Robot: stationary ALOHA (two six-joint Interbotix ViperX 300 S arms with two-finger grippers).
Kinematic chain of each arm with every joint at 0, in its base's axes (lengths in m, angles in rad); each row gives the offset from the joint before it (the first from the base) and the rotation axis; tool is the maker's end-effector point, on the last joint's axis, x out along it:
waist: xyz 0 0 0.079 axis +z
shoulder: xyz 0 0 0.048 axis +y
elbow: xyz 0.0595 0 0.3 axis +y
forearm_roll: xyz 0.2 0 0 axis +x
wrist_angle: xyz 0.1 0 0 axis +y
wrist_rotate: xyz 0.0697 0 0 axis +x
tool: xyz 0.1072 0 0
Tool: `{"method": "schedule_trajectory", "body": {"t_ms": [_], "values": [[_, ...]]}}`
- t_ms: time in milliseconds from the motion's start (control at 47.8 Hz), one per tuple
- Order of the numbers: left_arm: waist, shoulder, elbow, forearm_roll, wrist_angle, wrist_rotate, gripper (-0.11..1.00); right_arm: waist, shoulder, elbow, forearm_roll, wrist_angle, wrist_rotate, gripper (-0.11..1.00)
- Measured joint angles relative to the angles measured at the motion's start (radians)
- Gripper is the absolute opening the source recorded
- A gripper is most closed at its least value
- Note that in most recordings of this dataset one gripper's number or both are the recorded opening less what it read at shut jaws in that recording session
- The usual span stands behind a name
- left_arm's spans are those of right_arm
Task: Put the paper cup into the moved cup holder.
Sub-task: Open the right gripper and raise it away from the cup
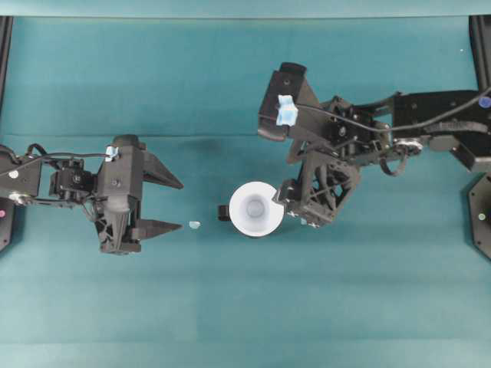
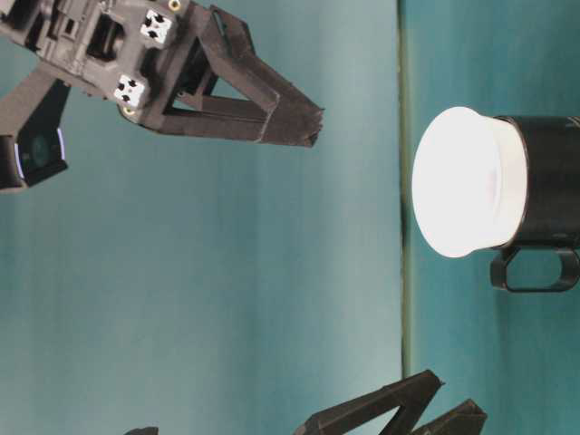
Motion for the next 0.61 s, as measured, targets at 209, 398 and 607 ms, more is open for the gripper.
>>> {"method": "schedule_trajectory", "body": {"t_ms": [209,398,607], "values": [[0.000,-0.002,0.000,0.000,0.000,0.000,0.86,0.002,-0.002,0.002,0.000,-0.020,-0.002,0.92],[0.000,-0.002,0.000,0.000,0.000,0.000,0.86,0.002,-0.002,0.003,0.000,-0.020,0.000,0.92],[0.000,-0.002,0.000,0.000,0.000,0.000,0.86,0.000,-0.002,0.002,0.000,-0.020,-0.002,0.92]]}}
